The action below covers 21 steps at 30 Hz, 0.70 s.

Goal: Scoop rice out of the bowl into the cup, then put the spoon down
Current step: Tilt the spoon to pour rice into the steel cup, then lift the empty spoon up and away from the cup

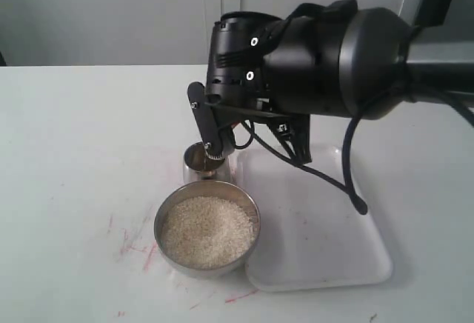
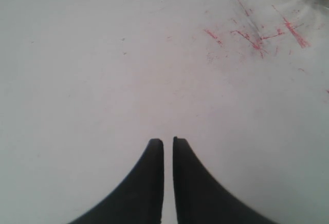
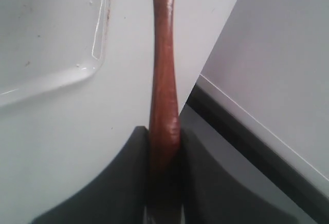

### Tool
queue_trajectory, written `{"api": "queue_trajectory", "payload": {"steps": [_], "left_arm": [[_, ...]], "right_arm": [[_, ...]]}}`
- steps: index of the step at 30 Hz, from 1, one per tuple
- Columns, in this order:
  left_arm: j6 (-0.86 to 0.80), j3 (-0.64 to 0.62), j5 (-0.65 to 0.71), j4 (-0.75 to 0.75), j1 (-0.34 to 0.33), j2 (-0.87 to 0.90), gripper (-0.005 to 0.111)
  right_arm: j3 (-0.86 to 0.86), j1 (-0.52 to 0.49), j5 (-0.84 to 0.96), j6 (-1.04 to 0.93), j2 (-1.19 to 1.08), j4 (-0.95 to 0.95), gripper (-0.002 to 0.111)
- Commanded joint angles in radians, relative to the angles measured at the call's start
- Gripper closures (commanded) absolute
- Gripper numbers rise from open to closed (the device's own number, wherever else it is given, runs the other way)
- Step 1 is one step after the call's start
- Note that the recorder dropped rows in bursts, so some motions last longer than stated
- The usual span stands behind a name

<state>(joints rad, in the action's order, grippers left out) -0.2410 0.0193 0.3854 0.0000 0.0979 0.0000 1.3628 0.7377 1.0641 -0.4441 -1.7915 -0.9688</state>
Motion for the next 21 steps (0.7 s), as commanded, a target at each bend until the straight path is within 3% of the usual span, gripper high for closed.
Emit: {"api": "queue_trajectory", "payload": {"steps": [1,9,16,21], "left_arm": [[0.006,-0.009,0.049,-0.006,0.005,0.000,0.092],[0.006,-0.009,0.049,-0.006,0.005,0.000,0.092],[0.006,-0.009,0.049,-0.006,0.005,0.000,0.092],[0.006,-0.009,0.049,-0.006,0.005,0.000,0.092]], "right_arm": [[-0.003,0.000,0.037,0.008,-0.013,-0.062,0.108],[-0.003,0.010,0.037,0.222,-0.013,-0.049,0.108],[-0.003,0.008,0.066,0.426,0.083,0.124,0.108],[-0.003,-0.023,0.157,0.424,0.175,0.137,0.108]]}}
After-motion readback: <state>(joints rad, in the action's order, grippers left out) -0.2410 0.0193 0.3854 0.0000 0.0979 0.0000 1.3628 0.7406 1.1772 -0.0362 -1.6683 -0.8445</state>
